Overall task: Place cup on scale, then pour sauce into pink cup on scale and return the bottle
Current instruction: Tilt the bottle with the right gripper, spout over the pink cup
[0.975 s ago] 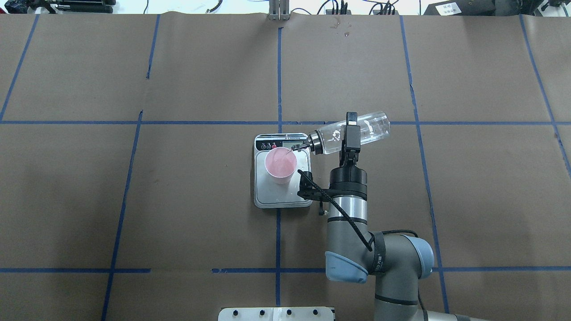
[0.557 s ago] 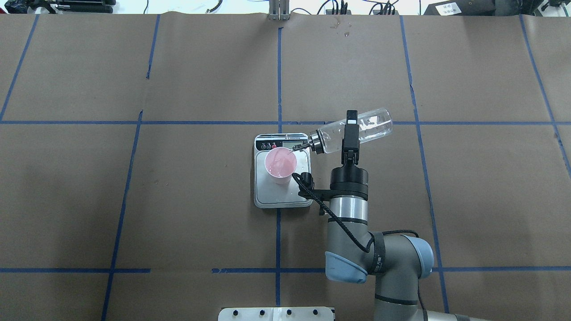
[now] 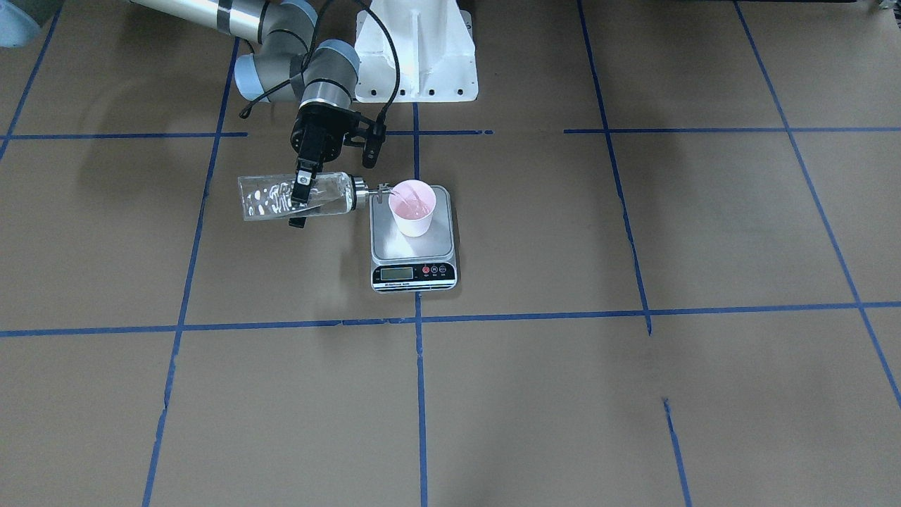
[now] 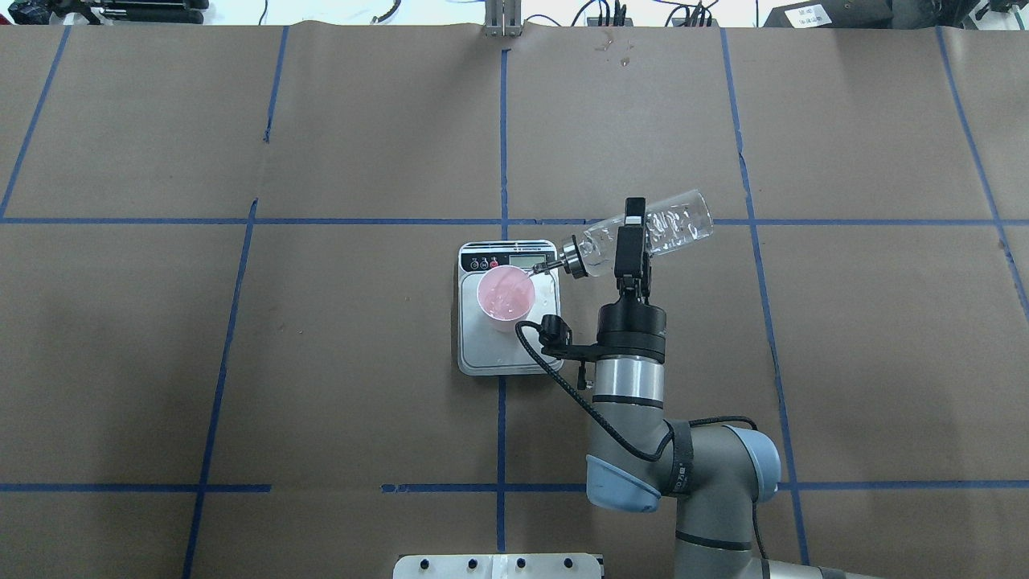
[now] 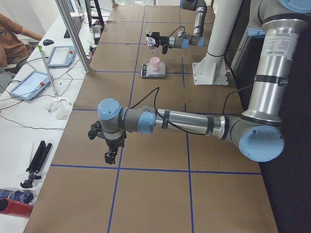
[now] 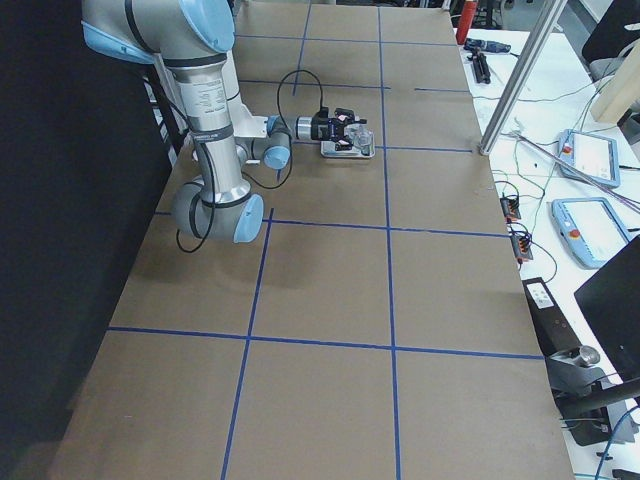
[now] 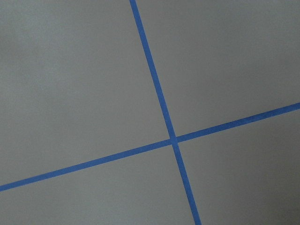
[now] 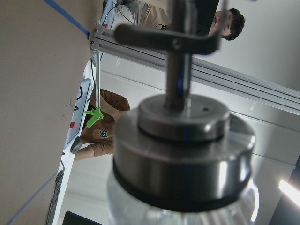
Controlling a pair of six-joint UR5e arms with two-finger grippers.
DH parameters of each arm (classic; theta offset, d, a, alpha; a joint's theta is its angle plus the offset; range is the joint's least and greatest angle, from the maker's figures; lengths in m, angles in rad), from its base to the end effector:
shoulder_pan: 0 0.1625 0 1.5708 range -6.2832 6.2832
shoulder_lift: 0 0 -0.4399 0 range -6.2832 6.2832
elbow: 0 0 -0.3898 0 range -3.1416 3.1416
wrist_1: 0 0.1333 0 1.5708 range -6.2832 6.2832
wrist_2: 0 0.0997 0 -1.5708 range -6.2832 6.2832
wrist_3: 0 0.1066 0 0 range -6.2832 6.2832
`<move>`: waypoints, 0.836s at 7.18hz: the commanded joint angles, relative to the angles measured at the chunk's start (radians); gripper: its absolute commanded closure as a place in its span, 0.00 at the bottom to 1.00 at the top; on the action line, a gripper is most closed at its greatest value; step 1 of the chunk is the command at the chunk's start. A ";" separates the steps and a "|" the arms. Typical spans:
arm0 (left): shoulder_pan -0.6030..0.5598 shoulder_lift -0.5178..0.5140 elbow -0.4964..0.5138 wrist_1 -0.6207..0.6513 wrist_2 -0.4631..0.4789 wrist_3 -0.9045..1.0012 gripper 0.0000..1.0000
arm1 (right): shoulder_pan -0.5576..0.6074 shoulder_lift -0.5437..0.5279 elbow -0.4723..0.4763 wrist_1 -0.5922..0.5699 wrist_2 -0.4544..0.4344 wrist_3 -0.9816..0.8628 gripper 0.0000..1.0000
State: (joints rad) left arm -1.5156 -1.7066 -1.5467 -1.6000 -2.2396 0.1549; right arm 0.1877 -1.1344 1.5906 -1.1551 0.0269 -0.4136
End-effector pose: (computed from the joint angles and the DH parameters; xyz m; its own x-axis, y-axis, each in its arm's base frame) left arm -0.0364 -0.5602 0.6237 0.7608 0.2812 -0.5849 -0.1741 0.9567 0.2335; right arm -0.5469 -0.3480 0.3150 0.4390 0.0583 -0.8966 0.8830 0.1567 0.4425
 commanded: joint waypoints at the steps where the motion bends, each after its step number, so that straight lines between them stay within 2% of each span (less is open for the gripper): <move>1: 0.000 -0.007 0.008 0.000 0.000 0.000 0.00 | -0.002 0.001 -0.003 0.003 -0.037 -0.083 1.00; 5: 0.000 -0.008 0.013 0.000 0.000 0.000 0.00 | -0.007 0.030 0.000 0.026 -0.041 -0.067 1.00; 6: -0.001 -0.013 0.013 0.003 0.000 0.000 0.00 | -0.010 0.030 -0.004 0.079 -0.033 -0.065 1.00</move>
State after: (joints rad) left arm -1.5158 -1.7163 -1.5336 -1.5993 -2.2396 0.1549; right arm 0.1809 -1.1104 1.5898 -1.1212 -0.0128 -0.4832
